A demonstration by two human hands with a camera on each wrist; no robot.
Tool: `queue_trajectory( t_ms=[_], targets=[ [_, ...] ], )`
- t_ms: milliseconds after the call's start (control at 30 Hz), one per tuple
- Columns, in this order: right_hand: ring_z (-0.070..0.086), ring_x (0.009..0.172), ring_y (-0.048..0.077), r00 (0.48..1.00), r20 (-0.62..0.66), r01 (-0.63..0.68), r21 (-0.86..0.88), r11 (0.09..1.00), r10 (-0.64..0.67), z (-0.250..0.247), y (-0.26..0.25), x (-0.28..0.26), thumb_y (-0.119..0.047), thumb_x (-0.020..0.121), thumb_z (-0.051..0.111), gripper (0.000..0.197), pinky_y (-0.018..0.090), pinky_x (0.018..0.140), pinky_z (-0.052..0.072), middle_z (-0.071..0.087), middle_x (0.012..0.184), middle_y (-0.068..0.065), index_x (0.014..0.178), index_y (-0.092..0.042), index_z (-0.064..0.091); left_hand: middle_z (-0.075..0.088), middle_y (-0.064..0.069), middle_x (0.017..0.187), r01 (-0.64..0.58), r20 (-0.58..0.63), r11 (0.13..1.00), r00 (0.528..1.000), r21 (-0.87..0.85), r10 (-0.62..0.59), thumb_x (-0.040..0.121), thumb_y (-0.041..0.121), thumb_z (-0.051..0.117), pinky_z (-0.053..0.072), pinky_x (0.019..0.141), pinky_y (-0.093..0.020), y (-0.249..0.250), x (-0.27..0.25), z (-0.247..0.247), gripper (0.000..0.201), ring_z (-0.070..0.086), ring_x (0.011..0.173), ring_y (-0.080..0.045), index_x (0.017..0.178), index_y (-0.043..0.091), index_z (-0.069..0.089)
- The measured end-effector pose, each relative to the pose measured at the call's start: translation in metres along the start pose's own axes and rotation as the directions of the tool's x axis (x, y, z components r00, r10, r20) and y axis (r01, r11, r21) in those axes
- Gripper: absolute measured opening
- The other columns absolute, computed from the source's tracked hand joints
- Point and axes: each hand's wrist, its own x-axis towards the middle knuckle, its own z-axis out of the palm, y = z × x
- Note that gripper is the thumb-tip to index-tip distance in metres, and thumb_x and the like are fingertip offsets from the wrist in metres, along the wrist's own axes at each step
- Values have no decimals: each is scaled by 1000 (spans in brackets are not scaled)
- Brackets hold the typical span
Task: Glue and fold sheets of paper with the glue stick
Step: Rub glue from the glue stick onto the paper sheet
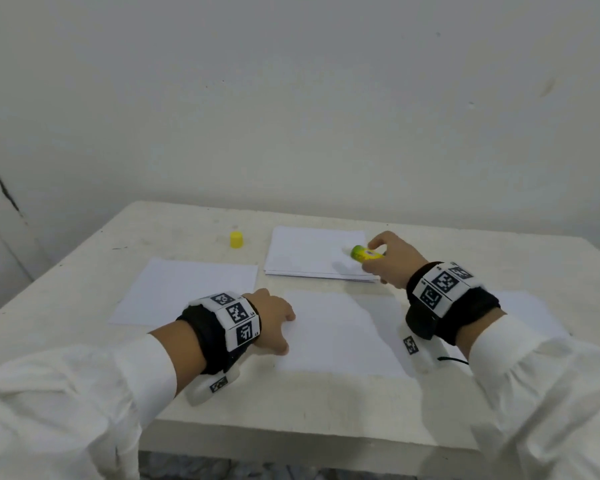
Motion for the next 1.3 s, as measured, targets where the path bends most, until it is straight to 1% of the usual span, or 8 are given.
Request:
queue_trajectory(
  t_ms=[100,167,233,333,633,800,967,1300],
  targets=[
    [47,56,19,993,110,14,145,989,-30,17,-26,-11,-18,76,74,23,20,44,29,56,73,7,93,-4,67,31,1,148,-72,29,992,997,100,69,84,51,59,37,104,-38,-3,0,1,73,32,132,-24,147,31,28],
    [42,55,21,990,139,17,119,993,-34,34,-38,-11,-26,71,77,25,21,44,27,51,64,7,72,-5,63,24,3,153,-121,30,978,993,172,117,87,52,55,35,104,-40,-3,0,2,72,27,135,-26,149,28,26],
    [43,53,19,997,78,21,43,999,-25,52,-47,-6,-31,70,78,31,21,46,31,49,63,5,67,-11,54,23,3,154,-142,22,971,990,194,140,88,51,54,34,103,-40,-4,-1,3,70,27,134,-27,148,26,27],
    [48,61,19,999,1,35,-64,997,-35,73,-54,3,-40,72,75,42,24,54,36,50,69,5,64,-13,45,23,2,155,-147,11,970,989,194,148,89,51,53,34,103,-40,-5,-2,5,69,28,135,-26,149,26,27],
    [45,58,14,998,33,67,-278,958,-61,101,-61,8,-45,80,68,45,22,48,33,46,64,0,63,-13,41,22,1,155,-129,8,979,992,159,129,89,52,53,31,108,-43,-8,0,9,74,27,139,-25,151,27,20],
    [40,54,11,1000,-29,0,-353,936,-11,77,-41,9,-45,81,67,46,23,46,28,42,63,-1,63,-14,38,29,1,149,-138,-16,977,990,164,142,85,56,58,33,104,-42,-11,5,8,78,32,133,-26,149,27,25],
    [48,63,18,988,-130,-127,-402,907,81,38,-4,2,-45,81,66,41,25,46,30,45,65,0,67,-13,44,25,3,151,-154,-12,966,987,207,160,81,61,59,29,107,-42,-15,12,5,84,27,134,-25,149,25,25],
    [41,54,14,958,-218,-264,-408,874,188,1,25,-7,-39,82,66,41,25,45,27,43,63,1,63,-13,40,17,10,156,-153,26,962,988,228,151,74,70,59,18,112,-47,-18,23,-1,97,16,140,-24,150,24,18]
  ],
)
